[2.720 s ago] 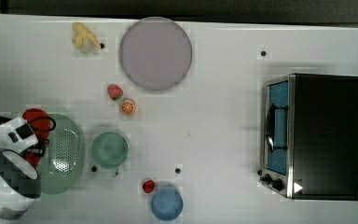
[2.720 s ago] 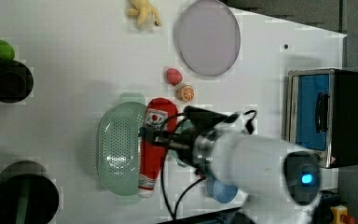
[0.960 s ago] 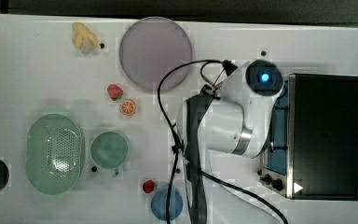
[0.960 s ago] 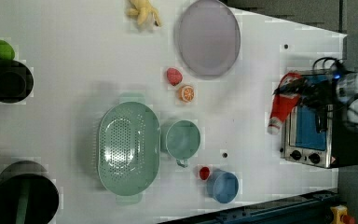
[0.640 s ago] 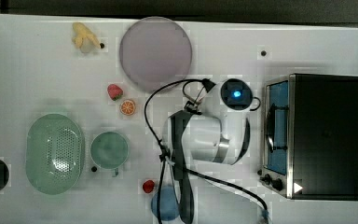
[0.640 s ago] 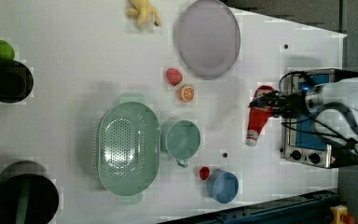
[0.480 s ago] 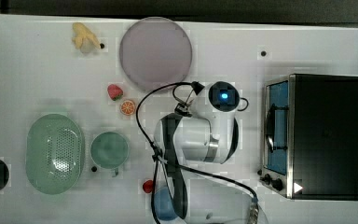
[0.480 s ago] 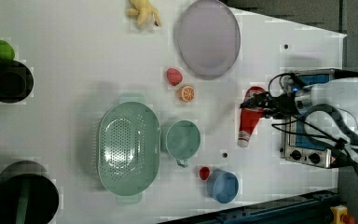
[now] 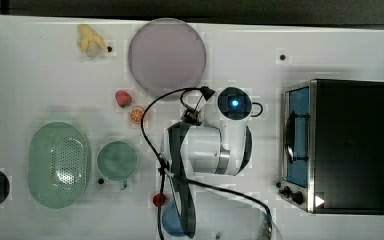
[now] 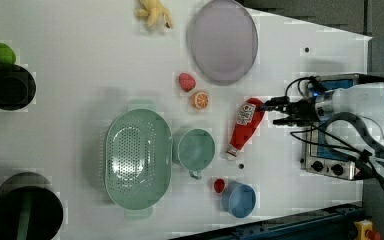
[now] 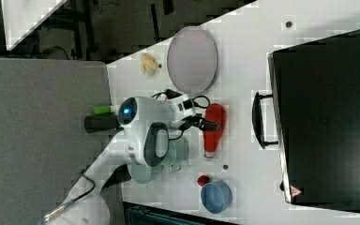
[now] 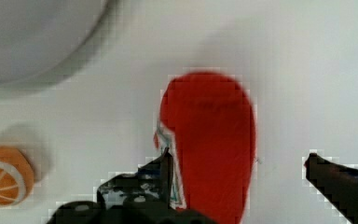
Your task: Pick ketchup from strainer and place it on the table
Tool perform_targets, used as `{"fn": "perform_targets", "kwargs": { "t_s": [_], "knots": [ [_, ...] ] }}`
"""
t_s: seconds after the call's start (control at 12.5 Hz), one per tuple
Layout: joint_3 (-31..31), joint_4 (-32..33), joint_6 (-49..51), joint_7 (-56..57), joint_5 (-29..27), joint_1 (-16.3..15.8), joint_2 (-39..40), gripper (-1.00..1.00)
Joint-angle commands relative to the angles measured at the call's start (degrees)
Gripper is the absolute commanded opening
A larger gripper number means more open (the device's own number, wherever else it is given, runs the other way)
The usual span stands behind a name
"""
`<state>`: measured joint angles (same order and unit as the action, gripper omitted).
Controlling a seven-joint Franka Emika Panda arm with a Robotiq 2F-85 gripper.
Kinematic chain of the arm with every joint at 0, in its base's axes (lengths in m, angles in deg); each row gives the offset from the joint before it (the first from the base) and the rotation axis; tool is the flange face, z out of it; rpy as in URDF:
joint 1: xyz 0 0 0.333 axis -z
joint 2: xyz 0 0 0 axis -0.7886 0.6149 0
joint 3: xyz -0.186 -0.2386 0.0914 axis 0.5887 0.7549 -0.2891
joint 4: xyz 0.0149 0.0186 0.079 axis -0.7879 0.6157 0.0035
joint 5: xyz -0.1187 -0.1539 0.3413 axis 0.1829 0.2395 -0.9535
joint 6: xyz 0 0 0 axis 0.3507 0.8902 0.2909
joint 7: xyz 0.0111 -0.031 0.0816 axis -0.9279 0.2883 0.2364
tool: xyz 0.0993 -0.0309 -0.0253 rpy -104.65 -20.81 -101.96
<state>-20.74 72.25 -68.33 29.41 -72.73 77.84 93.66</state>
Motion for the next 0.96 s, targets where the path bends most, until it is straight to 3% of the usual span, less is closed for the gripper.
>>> {"fn": "perform_targets", "kwargs": {
  "t_s": [0.08,0.4,0.96],
  "knots": [
    [-0.75,-6.15,6.15,-3.15,-0.39,0.33,-8.72,1.0],
    [-0.84,-16.61,23.53,-12.36,-0.39,0.27,-15.71,1.0],
    [-1.89,-30.62,39.61,-22.97,-0.95,-0.1,-18.28,1.0]
  ]
}}
